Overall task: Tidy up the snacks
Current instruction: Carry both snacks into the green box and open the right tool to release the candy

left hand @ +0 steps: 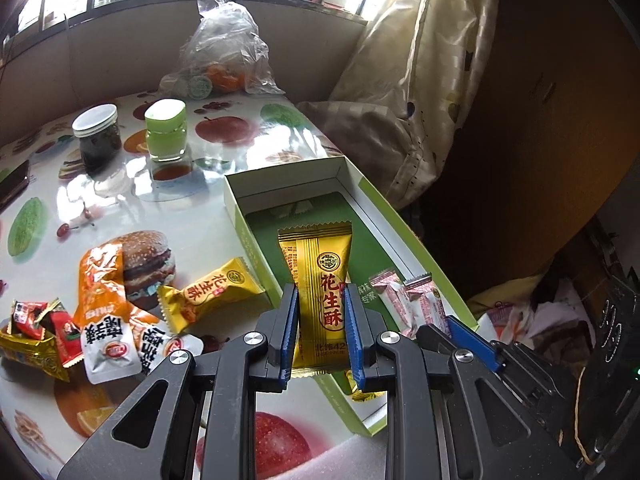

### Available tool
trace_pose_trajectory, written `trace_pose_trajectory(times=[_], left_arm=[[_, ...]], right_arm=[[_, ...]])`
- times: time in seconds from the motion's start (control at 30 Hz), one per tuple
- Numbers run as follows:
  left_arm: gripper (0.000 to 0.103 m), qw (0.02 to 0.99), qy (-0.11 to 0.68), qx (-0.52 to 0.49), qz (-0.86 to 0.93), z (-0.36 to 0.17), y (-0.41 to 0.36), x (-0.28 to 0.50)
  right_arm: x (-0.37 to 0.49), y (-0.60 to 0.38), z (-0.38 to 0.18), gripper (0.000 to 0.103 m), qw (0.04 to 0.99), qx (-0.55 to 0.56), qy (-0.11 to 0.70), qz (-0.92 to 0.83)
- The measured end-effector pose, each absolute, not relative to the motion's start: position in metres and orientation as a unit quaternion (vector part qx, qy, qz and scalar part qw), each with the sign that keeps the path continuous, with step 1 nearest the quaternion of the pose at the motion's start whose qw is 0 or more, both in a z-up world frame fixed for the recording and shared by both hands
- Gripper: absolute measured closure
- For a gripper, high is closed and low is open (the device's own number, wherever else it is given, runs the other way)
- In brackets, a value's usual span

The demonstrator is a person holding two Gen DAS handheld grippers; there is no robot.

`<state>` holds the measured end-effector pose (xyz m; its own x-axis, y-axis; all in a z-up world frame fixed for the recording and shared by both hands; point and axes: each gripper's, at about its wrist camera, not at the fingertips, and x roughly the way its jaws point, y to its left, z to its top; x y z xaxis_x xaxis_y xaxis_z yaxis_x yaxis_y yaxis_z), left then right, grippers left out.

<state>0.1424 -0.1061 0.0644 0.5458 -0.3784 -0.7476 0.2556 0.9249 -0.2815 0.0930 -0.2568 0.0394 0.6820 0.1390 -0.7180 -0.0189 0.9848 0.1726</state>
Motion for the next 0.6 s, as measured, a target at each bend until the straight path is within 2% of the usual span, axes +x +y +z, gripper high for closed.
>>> trace_pose_trajectory(times=[0.6], left_arm=[[0.08,0.862,0.47,-0.05,-0.182,0.043,-0.127,0.149]], right_arm=[[0.105,-0.258,0.023,0.085,0.905,0.065,0.418,0.044]])
